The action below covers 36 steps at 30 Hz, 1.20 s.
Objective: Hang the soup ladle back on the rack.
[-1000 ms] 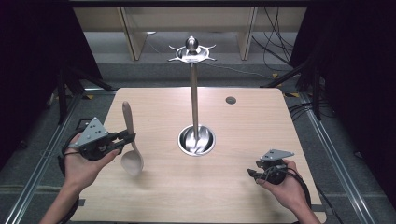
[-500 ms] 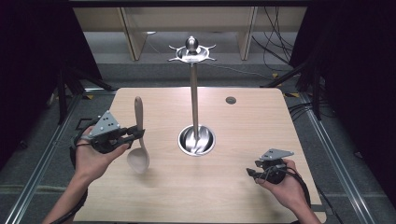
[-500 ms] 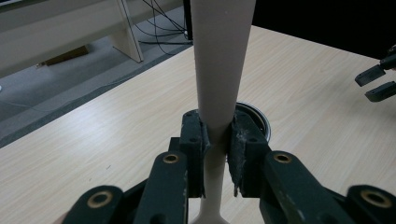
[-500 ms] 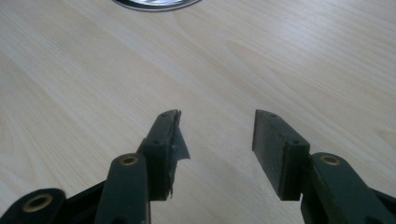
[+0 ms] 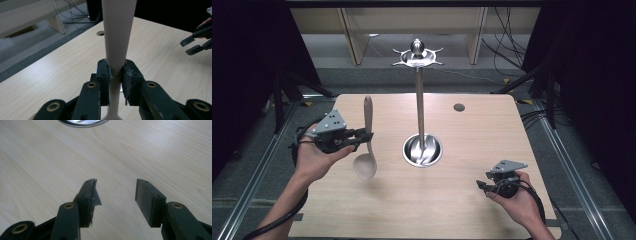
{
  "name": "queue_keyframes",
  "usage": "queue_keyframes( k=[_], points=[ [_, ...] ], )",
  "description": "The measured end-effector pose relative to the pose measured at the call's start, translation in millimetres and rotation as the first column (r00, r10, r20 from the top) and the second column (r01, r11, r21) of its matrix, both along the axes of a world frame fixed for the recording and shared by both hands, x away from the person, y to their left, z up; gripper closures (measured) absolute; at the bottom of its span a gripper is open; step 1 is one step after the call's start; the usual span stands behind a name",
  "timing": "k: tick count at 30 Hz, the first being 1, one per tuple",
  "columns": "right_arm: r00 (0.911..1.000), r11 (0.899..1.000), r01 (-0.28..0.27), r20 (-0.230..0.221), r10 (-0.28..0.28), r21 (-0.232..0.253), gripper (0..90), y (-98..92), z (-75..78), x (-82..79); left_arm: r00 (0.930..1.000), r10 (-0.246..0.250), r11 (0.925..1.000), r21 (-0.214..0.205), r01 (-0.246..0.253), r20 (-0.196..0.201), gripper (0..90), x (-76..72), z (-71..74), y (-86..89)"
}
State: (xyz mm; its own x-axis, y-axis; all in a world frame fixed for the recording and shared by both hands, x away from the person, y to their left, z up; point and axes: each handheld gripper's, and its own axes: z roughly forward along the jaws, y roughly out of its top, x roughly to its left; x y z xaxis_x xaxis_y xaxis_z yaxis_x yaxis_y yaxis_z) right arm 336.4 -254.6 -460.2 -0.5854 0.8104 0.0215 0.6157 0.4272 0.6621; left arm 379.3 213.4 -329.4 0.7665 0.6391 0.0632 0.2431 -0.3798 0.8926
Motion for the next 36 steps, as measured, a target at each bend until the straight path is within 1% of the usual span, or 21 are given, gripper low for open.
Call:
queue_keyframes(
  k=[1, 2, 5, 6, 7, 8, 10, 11, 13, 16, 17, 25, 26, 27, 28, 33, 34, 35, 36],
  points=[
    [0.9998, 1.000, -0.013, 0.015, 0.013, -0.009, 51.5, -1.3, -0.9, 0.8, 1.0000, -0.009, 0.9999, -0.005, 0.009, -0.001, 76.1, 1.4, 0.6, -0.3],
    [0.9997, 1.000, -0.017, 0.019, 0.017, -0.012, 51.5, -1.9, -1.1, 1.0, 0.9999, -0.015, 0.9999, -0.006, 0.015, -0.001, 76.1, 2.6, 1.2, -0.5],
    [0.9997, 1.000, -0.016, 0.018, 0.016, -0.013, 51.5, -2.5, -1.5, 0.9, 0.9990, -0.044, 0.9990, 0.000, 0.044, 0.001, 76.1, 7.3, 3.7, -1.5],
    [0.9998, 1.000, -0.012, 0.017, 0.012, -0.009, 51.5, -2.4, -1.7, 0.7, 0.9990, -0.044, 0.9990, 0.000, 0.044, 0.001, 76.1, 7.3, 3.7, -1.5],
    [0.9998, 1.000, -0.012, 0.017, 0.012, -0.009, 51.5, -2.4, -1.7, 0.7, 0.9988, -0.049, 0.9988, -0.009, 0.049, 0.001, 76.1, 8.7, 4.0, -2.2],
    [0.9999, 1.000, -0.004, 0.013, 0.004, -0.003, 51.6, -2.4, -1.1, 0.2, 0.9986, -0.052, 0.9986, -0.009, 0.052, 0.004, 76.1, 11.7, 6.1, -2.6],
    [0.9999, 1.000, -0.003, 0.012, 0.003, -0.003, 51.5, -2.3, -1.0, 0.0, 0.9986, -0.053, 0.9985, -0.009, 0.053, 0.006, 76.1, 13.0, 7.3, -3.0],
    [0.9999, 1.000, -0.003, 0.012, 0.003, -0.003, 51.5, -2.3, -1.0, 0.0, 0.9987, -0.052, 0.9987, -0.002, 0.052, 0.006, 76.1, 14.1, 8.9, -3.2],
    [0.9998, 1.000, -0.005, 0.020, 0.005, -0.002, 51.5, -2.1, -1.6, 0.2, 0.9985, -0.053, 0.9986, -0.005, 0.053, 0.010, 76.1, 16.5, 11.7, -4.2],
    [0.9998, 1.000, -0.005, 0.020, 0.005, -0.001, 51.5, -2.0, -1.5, 0.3, 0.9978, -0.065, 0.9978, -0.014, 0.065, 0.006, 76.1, 20.6, 16.1, -5.3],
    [0.9998, 1.000, -0.006, 0.020, 0.006, -0.002, 51.5, -1.9, -1.5, 0.2, 0.9978, -0.066, 0.9978, -0.009, 0.066, 0.006, 76.1, 21.8, 17.8, -5.5],
    [0.9999, 1.000, -0.007, 0.014, 0.007, -0.005, 51.5, -2.2, -1.1, 0.1, 0.9966, -0.083, 0.9961, -0.030, 0.083, -0.004, 76.1, 32.6, 25.7, -7.6],
    [1.0000, 1.000, 0.003, 0.004, -0.003, 0.005, 51.6, -1.4, -0.6, -0.5, 0.9967, -0.081, 0.9963, -0.031, 0.081, -0.007, 76.1, 33.7, 26.9, -7.6],
    [1.0000, 1.000, 0.000, 0.004, 0.000, 0.000, 51.6, -1.6, -0.6, -0.4, 0.9964, -0.085, 0.9958, -0.035, 0.084, -0.008, 76.1, 35.2, 27.8, -7.5],
    [0.9997, 1.000, -0.013, 0.022, 0.013, -0.011, 51.5, -2.5, -1.9, 0.5, 0.9962, -0.086, 0.9957, -0.034, 0.086, -0.011, 76.1, 36.9, 29.2, -7.4],
    [0.9998, 1.000, -0.010, 0.019, 0.010, -0.009, 51.5, -2.3, -1.8, 0.4, 0.9957, -0.092, 0.9951, -0.036, 0.092, -0.013, 76.1, 41.6, 33.3, -8.8],
    [0.9998, 1.000, -0.005, 0.019, 0.005, -0.001, 51.5, -1.9, -1.7, 0.2, 0.9953, -0.095, 0.9950, -0.030, 0.095, -0.014, 76.1, 42.6, 34.6, -9.2],
    [1.0000, 1.000, -0.001, 0.008, 0.001, 0.002, 51.5, -1.7, -0.9, -0.2, 0.9949, -0.100, 0.9945, -0.032, 0.099, -0.014, 76.1, 43.6, 35.3, -9.7],
    [0.9996, 1.000, -0.011, 0.024, 0.011, -0.009, 51.5, -2.4, -2.2, 0.6, 0.9948, -0.101, 0.9944, -0.032, 0.100, -0.016, 76.1, 44.3, 36.0, -10.3]
  ],
)
